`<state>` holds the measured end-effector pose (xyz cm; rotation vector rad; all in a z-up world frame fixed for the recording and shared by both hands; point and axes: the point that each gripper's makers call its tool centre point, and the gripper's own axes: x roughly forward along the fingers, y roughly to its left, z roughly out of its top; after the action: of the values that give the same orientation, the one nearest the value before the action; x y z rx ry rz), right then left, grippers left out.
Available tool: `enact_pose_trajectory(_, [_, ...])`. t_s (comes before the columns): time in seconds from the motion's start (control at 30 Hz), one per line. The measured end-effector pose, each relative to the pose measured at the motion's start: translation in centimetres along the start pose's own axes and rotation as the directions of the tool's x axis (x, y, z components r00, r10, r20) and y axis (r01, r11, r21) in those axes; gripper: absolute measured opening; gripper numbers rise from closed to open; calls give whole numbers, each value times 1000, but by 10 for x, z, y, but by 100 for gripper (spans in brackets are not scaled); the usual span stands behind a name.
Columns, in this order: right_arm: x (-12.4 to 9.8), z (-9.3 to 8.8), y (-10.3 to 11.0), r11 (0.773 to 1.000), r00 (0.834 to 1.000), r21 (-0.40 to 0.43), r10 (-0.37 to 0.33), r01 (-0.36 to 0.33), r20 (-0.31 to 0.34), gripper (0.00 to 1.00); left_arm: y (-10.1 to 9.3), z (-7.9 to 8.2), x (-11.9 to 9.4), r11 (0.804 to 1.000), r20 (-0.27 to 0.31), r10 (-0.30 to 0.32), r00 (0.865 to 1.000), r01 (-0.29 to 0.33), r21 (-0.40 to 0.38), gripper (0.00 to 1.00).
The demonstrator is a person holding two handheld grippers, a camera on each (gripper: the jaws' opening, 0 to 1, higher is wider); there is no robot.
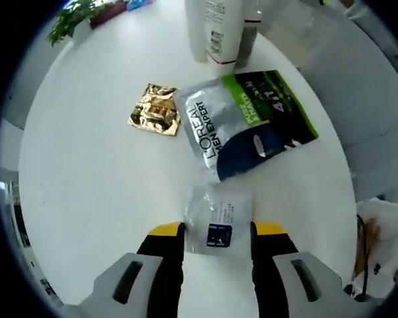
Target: Arrange the skincare products in the storage area until every visible bottle or jar stands upright without overlapping.
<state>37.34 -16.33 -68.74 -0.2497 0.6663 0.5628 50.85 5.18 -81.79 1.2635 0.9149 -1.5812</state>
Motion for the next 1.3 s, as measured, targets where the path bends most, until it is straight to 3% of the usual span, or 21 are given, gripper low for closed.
enact_pose_trajectory(0.17, [-2, 5, -3, 1000, 999, 15, 7, -7, 34, 100, -5, -2, -3, 1000, 5, 9, 1000, -9, -29, 36])
enact_pose_trajectory(0.9, [-10, 5, -5, 999, 998, -23, 23, -22, 52, 100, -33, 4, -3, 990, 31, 28, 999, -24, -140, 36])
enact_pose_trajectory(1.3, [-11, 5, -7, 999, 998, -42, 34, -32, 57, 100, -44, 11, -5, 970, 55, 67, 996, -52, -237, 36])
